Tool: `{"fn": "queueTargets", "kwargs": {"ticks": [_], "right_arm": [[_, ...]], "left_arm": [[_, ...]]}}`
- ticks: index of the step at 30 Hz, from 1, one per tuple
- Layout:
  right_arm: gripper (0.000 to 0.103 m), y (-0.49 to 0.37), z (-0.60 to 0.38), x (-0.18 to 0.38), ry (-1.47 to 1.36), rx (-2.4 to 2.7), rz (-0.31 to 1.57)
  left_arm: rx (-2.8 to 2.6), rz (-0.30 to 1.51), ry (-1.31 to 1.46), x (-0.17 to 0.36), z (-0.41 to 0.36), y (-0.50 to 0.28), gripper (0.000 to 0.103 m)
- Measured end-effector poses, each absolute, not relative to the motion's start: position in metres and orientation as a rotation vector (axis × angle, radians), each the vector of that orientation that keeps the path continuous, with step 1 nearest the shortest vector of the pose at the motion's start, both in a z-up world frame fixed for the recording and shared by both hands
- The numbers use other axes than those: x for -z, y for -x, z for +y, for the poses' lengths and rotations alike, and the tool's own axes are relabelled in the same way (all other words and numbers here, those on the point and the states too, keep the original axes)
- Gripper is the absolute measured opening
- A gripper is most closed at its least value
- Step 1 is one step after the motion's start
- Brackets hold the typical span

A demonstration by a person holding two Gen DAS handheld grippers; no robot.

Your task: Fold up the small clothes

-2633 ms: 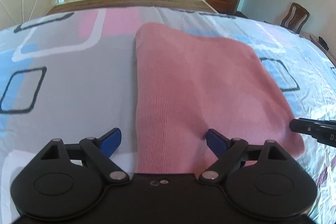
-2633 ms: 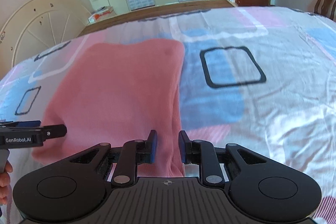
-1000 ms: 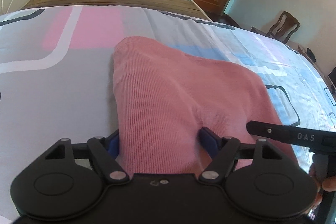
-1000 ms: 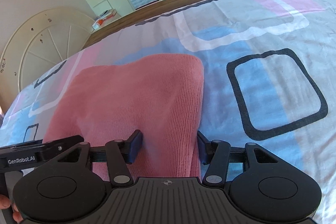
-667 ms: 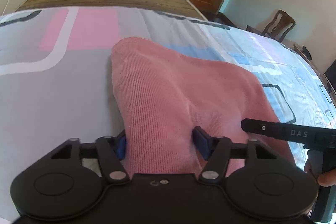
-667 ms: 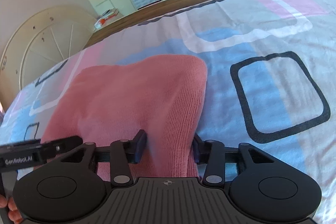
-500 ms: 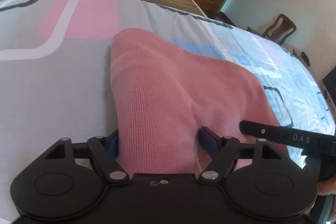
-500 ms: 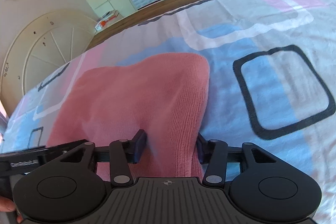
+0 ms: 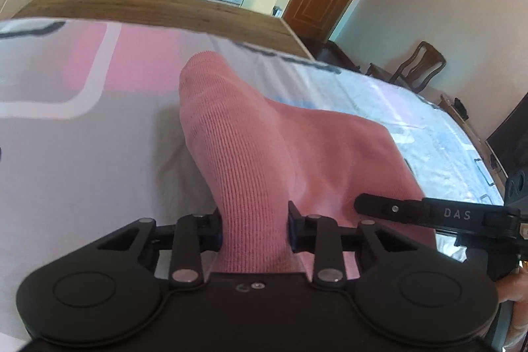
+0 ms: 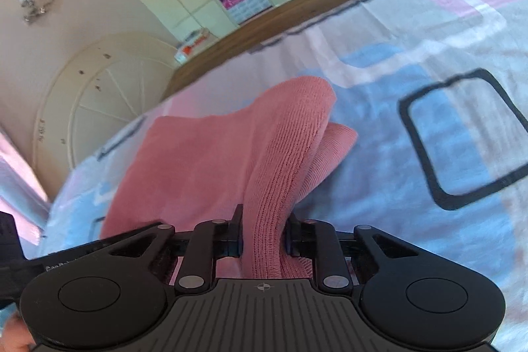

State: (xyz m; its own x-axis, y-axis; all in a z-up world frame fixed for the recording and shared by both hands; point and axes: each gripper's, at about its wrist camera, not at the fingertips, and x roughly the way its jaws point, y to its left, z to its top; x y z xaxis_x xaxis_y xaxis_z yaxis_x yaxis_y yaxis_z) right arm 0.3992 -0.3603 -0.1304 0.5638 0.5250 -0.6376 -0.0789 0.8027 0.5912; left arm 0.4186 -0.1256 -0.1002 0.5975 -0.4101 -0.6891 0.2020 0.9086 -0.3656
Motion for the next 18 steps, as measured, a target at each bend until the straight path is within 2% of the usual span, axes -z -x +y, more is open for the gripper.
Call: {"fn": "queueTargets", "kwargs": {"ticks": [8,18], "right_arm": [[0.021,-0.395,-0.297,0.093,-0.573,-0.512,0.882],[0.021,-0.396,-0.115,0.074,-0.573,-0.651,0.908]], "left_arm": [[0.274,0.802,0.245,0.060,-0.058,-0.397,0.030],[0.167,0.786,0.225,0.049,0.128,-0.372,0.030]]}}
